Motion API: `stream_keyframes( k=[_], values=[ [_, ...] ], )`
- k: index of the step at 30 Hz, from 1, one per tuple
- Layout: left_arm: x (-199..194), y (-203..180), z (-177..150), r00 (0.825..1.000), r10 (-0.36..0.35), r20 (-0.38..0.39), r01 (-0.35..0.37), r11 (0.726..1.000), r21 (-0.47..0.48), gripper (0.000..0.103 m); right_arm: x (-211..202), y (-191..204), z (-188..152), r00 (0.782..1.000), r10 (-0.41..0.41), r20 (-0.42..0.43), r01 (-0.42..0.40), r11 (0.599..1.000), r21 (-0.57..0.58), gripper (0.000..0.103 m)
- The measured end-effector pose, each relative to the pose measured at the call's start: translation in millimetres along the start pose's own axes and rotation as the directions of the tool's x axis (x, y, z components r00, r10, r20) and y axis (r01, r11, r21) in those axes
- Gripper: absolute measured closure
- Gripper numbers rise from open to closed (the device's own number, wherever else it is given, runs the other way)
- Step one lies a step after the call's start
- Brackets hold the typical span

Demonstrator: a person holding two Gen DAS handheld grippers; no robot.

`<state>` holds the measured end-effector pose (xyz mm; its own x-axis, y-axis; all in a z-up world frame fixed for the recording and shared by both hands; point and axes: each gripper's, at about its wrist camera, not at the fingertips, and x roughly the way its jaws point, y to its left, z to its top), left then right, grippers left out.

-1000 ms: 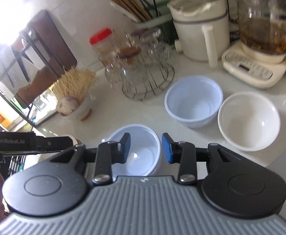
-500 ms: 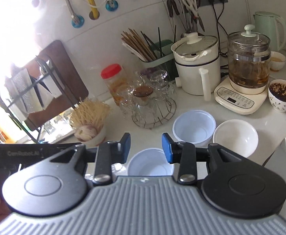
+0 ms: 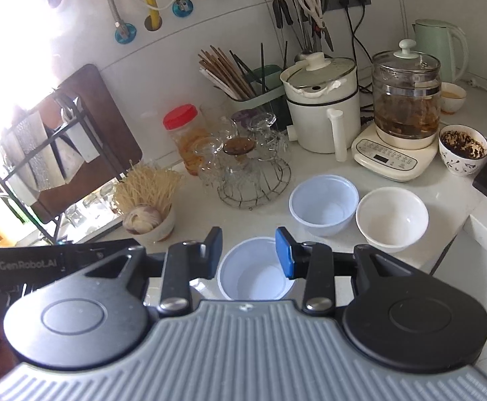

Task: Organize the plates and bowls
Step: 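Lower the plastic bowl into the other plastic bowl and open both grippers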

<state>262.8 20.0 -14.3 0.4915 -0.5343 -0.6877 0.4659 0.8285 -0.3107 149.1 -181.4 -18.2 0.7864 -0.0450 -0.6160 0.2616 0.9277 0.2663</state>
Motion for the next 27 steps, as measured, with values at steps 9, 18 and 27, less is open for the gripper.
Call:
stream_keyframes(
  k=[9,18,27],
  values=[
    [14.8,-9.1,4.3,1.0,-0.019,-0.016,0.019,1.0,0.009,0.062,-0.9,-10.8,1.0,1.0,-0.027,-0.001,0.027,0.999,0.024,0.064],
    [47.3,-35.8,14.2,0.997,-0.072,-0.016,0.072,0.997,0.003,0.062,-1.8,-61.7,24.5,0.996,-0.084,-0.022,0.085,0.995,0.059,0.064],
    [84.2,-53.6,32.6,0.996,-0.075,-0.048,0.075,0.997,0.005,0.062,20.5,-92.4,37.4,0.995,-0.077,-0.07,0.084,0.989,0.117,0.064]
  ],
)
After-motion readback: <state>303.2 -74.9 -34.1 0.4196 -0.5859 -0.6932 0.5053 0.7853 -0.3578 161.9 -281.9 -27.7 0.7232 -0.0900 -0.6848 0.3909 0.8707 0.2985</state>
